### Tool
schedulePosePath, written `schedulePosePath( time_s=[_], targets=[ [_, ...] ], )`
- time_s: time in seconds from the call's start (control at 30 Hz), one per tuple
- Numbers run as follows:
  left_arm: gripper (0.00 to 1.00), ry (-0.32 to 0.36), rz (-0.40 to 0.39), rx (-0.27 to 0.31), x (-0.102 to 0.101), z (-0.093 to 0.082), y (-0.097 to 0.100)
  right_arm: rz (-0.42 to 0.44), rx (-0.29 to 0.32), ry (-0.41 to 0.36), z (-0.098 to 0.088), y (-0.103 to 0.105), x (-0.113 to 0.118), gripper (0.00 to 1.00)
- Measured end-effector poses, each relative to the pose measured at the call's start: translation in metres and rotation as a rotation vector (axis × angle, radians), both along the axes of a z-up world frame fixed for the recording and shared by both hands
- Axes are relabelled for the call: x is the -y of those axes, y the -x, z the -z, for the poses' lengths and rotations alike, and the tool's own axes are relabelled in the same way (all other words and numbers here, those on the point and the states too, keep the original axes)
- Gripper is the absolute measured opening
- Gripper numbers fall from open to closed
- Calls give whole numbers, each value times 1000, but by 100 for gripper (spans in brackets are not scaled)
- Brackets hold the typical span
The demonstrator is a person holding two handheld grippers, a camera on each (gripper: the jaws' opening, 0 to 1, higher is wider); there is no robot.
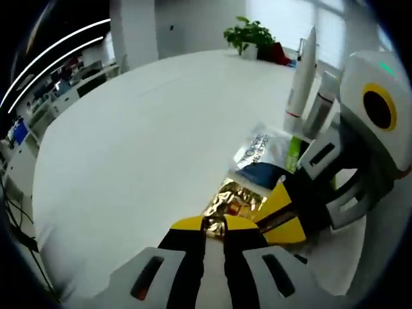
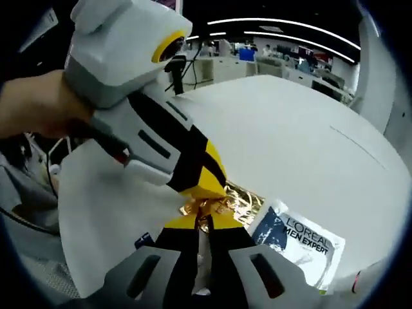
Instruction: Arrange the skincare products in the storage area until every visible bottle or jar stands upright without overlapping.
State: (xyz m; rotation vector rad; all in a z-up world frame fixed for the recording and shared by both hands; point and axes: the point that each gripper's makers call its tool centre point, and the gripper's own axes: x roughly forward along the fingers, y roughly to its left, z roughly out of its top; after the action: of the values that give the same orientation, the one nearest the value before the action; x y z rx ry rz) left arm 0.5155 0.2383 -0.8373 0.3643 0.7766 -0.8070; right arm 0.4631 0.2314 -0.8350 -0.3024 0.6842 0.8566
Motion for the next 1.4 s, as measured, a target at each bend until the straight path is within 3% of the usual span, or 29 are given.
schedulePosePath(
  time_s=[0.13,0.3,0.4,0.43,0.93,1.23,1.4],
  targets=[
    [10,-4,7,0,1,-1,1,-16,8,2,0,6,-7,13],
    [10,-4,8,-1,2,-2,2,23,-42,-39,1,-1,-3,9],
    [11,-14,7,6,1,-3,1,42,-81,-95,-2,-1,-6,13],
    [12,-13,3,4,1,-3,1,44,-78,-135,-6,-1,-10,16],
    [17,4,-42,17,1,-21,7,-17,3,-116,-34,9,-4,24],
    [26,47,-96,14,3,-36,17,-79,68,-80,-52,26,20,37],
    [31,75,-143,0,2,-47,31,-115,113,-88,-74,41,35,47]
  ],
)
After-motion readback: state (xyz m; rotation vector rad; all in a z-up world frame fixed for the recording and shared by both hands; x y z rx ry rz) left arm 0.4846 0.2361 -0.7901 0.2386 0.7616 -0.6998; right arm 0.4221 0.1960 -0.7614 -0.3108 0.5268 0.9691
